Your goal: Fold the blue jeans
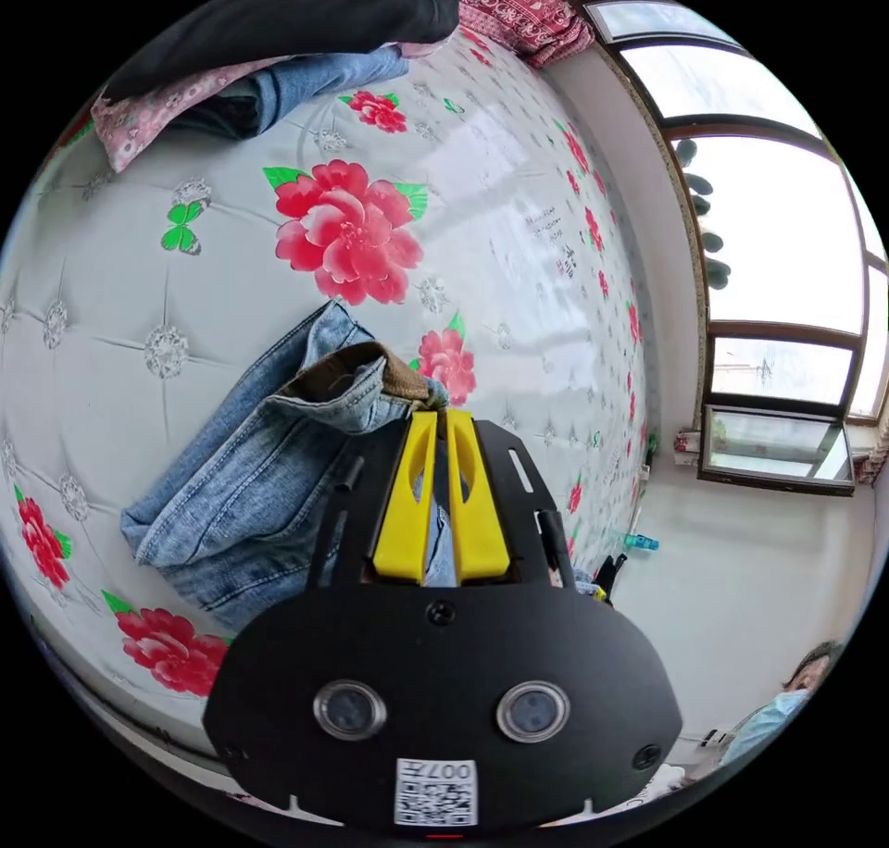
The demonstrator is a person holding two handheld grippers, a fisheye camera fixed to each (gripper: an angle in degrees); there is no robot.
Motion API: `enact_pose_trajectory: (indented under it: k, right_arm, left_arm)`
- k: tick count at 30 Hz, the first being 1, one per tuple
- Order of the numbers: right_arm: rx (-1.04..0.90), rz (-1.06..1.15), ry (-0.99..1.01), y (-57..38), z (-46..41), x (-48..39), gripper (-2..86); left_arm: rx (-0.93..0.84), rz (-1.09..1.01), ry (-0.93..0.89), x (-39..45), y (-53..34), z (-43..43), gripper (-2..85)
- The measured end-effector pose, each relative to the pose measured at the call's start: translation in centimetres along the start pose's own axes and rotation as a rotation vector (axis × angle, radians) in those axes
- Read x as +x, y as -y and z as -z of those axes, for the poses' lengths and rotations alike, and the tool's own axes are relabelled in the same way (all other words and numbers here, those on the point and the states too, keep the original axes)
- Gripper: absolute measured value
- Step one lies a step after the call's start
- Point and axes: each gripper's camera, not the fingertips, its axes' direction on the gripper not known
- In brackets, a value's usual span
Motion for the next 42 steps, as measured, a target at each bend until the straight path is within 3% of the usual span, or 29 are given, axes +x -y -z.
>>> enact_pose_trajectory:
  k: [3, 9, 15, 17, 21, 25, 27, 32, 36, 39, 42]
  right_arm:
    - [-0.029, 0.065, 0.01, 0.9, -0.3, 0.2, 0.0]
    - [-0.135, 0.19, -0.007, 1.8, -1.7, 0.3, 1.9]
    - [-0.198, 0.459, -0.024, 0.9, 3.0, -3.0, 4.2]
    - [-0.057, 0.57, -0.1, -0.4, 7.4, -4.0, 4.9]
    - [-0.064, 0.478, -0.099, 0.4, 11.1, -1.9, 5.6]
    - [-0.088, 0.278, -0.235, -0.7, 12.8, 3.4, 6.8]
    - [-0.084, 0.185, -0.198, -1.5, 13.3, 6.2, 7.0]
    - [-0.076, 0.034, -0.091, -1.3, 12.2, 10.7, 5.3]
    - [-0.072, -0.034, 0.004, 0.3, 11.3, 11.4, 1.3]
    - [-0.011, 0.062, 0.014, 0.8, 13.1, 8.4, 0.2]
    - [-0.055, 0.256, -0.207, 0.2, 14.0, 4.1, -0.1]
  left_arm:
    - [0.073, -0.042, -0.027, 0.1, -0.4, -1.1, -0.4]
    - [0.027, 0.015, -0.098, -2.4, -0.7, -7.7, 5.0]
    - [-0.021, -0.234, 0.04, 2.8, -3.2, -8.4, 8.8]
    - [-0.029, -0.31, 0.08, 4.2, -4.7, -8.4, 9.1]
    - [-0.046, -0.316, 0.131, 4.7, -6.3, -9.7, 8.6]
    - [0.017, -0.443, 0.222, 8.4, -12.0, -11.2, 8.4]
    - [0.009, -0.532, 0.286, 10.3, -15.2, -12.6, 8.3]
    - [-0.14, -0.971, 0.614, 16.3, -27.4, -22.4, 8.0]
    - [-0.213, -1.191, 0.734, 17.9, -34.3, -30.0, 6.1]
    - [-0.319, -1.291, 0.77, 17.5, -37.9, -35.4, 3.2]
    - [-0.487, -1.34, 0.827, 15.0, -39.8, -40.0, 0.1]
